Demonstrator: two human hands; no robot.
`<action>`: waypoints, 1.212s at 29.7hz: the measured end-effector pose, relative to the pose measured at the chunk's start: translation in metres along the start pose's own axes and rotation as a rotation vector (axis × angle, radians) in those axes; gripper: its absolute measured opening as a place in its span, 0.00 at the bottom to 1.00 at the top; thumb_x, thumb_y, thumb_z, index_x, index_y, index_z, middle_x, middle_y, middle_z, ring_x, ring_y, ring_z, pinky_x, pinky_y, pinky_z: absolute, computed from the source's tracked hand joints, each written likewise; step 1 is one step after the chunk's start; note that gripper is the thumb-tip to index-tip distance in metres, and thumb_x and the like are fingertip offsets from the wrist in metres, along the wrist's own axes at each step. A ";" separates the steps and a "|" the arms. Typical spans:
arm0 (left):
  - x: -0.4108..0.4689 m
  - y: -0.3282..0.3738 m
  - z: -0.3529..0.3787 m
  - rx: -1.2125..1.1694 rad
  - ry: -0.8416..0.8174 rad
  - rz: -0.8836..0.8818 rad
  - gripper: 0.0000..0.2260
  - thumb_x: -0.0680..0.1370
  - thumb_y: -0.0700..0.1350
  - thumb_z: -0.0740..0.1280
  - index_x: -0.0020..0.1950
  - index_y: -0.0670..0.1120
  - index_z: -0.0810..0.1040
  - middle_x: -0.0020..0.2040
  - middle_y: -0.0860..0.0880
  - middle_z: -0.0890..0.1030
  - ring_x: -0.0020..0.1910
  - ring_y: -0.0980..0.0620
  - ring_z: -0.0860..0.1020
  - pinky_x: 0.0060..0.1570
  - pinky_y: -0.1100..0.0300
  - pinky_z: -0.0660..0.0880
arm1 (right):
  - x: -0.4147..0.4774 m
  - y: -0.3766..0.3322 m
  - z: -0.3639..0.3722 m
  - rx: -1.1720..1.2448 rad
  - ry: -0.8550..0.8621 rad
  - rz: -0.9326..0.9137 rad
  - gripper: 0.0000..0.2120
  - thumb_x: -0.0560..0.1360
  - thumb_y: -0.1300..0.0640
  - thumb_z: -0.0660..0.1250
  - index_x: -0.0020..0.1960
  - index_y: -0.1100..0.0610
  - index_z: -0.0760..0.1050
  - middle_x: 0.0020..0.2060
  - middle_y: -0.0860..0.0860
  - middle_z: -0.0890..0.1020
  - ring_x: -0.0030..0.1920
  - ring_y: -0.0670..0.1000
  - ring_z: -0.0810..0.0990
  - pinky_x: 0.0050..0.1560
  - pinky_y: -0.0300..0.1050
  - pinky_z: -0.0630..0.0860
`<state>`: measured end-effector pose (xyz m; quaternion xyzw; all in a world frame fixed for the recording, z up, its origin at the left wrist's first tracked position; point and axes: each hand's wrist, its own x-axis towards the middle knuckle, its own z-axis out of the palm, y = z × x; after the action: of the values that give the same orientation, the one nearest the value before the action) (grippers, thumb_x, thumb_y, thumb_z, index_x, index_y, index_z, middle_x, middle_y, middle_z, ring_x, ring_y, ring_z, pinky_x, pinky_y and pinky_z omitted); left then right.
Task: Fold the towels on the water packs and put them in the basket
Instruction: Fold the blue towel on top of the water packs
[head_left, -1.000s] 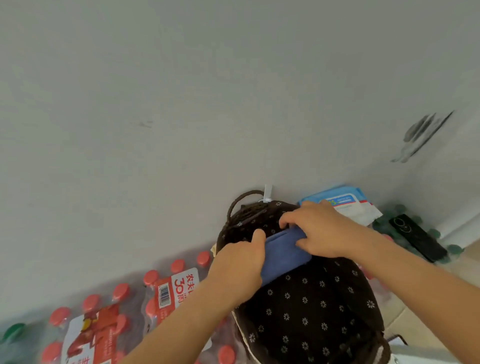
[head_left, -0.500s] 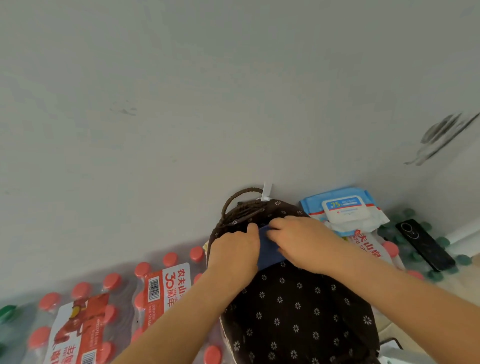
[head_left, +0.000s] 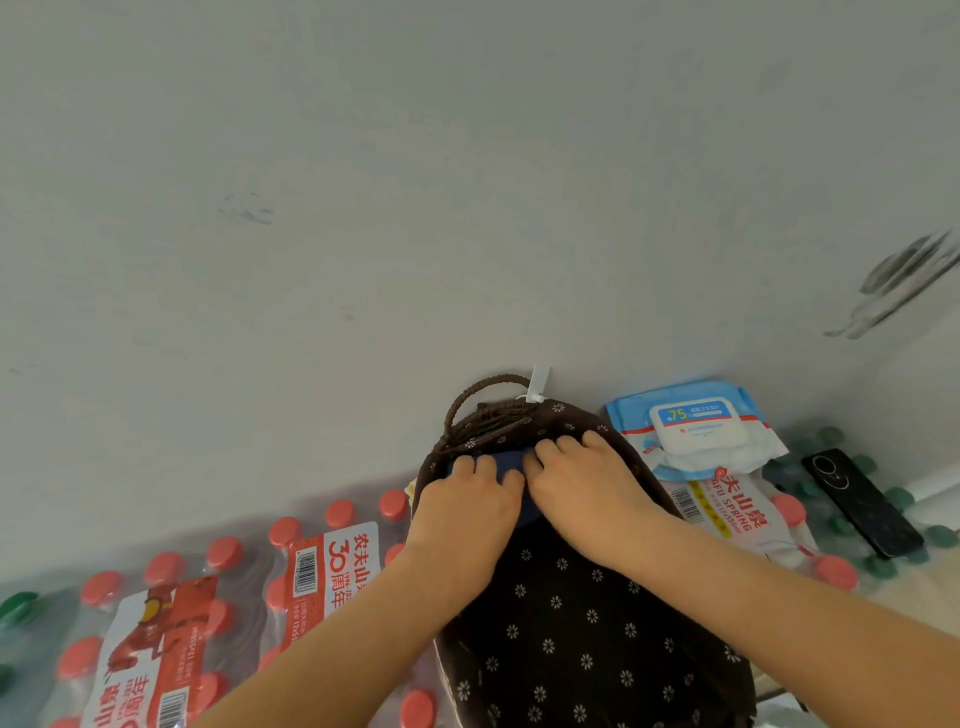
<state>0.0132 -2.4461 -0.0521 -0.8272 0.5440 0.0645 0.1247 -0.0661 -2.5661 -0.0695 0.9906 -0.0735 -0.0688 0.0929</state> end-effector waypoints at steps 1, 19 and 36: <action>-0.001 0.000 0.000 -0.004 -0.015 0.005 0.24 0.73 0.41 0.70 0.66 0.45 0.64 0.63 0.43 0.69 0.60 0.45 0.70 0.52 0.55 0.73 | -0.001 -0.001 0.000 -0.011 0.007 0.004 0.16 0.77 0.60 0.61 0.64 0.62 0.70 0.57 0.57 0.76 0.57 0.58 0.74 0.58 0.53 0.67; 0.012 0.012 0.002 0.176 -0.156 -0.040 0.16 0.77 0.42 0.66 0.62 0.39 0.69 0.56 0.41 0.75 0.55 0.44 0.75 0.45 0.57 0.71 | -0.013 -0.015 0.012 -0.021 0.036 0.099 0.15 0.55 0.51 0.77 0.38 0.57 0.82 0.29 0.51 0.79 0.39 0.53 0.79 0.30 0.44 0.68; -0.008 0.017 0.007 0.040 -0.129 -0.087 0.36 0.75 0.46 0.67 0.76 0.42 0.50 0.68 0.33 0.63 0.63 0.39 0.68 0.53 0.52 0.73 | -0.027 -0.009 0.001 0.295 -0.121 0.181 0.28 0.77 0.51 0.61 0.74 0.58 0.58 0.73 0.57 0.63 0.68 0.57 0.68 0.59 0.52 0.73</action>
<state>-0.0049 -2.4436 -0.0593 -0.8417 0.4994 0.1010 0.1788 -0.0917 -2.5535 -0.0691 0.9768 -0.1773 -0.1079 -0.0524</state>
